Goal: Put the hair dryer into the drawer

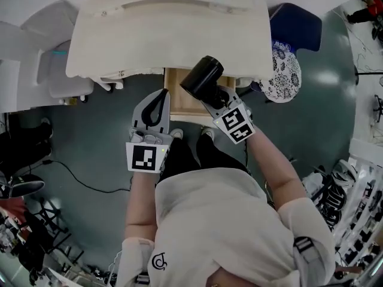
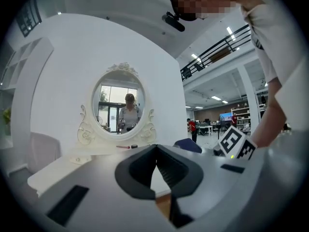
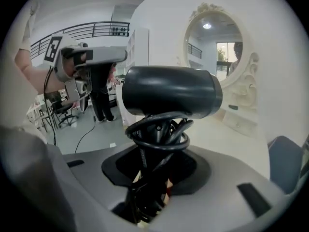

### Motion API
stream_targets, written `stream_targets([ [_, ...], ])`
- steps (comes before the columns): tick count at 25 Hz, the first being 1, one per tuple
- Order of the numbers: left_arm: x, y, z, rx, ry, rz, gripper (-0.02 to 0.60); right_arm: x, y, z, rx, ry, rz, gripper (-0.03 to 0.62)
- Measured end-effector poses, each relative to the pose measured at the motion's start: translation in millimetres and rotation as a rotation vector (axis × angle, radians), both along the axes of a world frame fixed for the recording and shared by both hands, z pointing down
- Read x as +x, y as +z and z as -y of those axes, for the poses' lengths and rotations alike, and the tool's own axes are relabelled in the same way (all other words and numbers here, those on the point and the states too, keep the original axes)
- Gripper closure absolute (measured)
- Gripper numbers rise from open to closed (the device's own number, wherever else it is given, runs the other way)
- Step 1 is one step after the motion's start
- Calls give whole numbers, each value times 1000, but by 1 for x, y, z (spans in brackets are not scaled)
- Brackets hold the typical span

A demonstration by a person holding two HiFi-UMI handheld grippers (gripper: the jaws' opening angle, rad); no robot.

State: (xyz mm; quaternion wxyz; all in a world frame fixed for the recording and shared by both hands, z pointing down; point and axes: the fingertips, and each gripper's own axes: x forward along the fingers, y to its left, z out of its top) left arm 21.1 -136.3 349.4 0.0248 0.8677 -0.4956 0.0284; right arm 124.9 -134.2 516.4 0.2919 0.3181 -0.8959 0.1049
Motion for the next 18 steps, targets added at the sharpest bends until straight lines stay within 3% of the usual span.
stream_targets([
  [5, 3, 28, -10, -18, -75, 22, 571, 2, 61, -2, -57, -139, -119, 437],
  [10, -13, 49, -15, -70, -155, 7, 571, -6, 111, -7, -111, -277, -205, 437],
  [18, -40, 67, -21, -113, -259, 16, 571, -15, 182, -21, -195, -525, -441, 437],
])
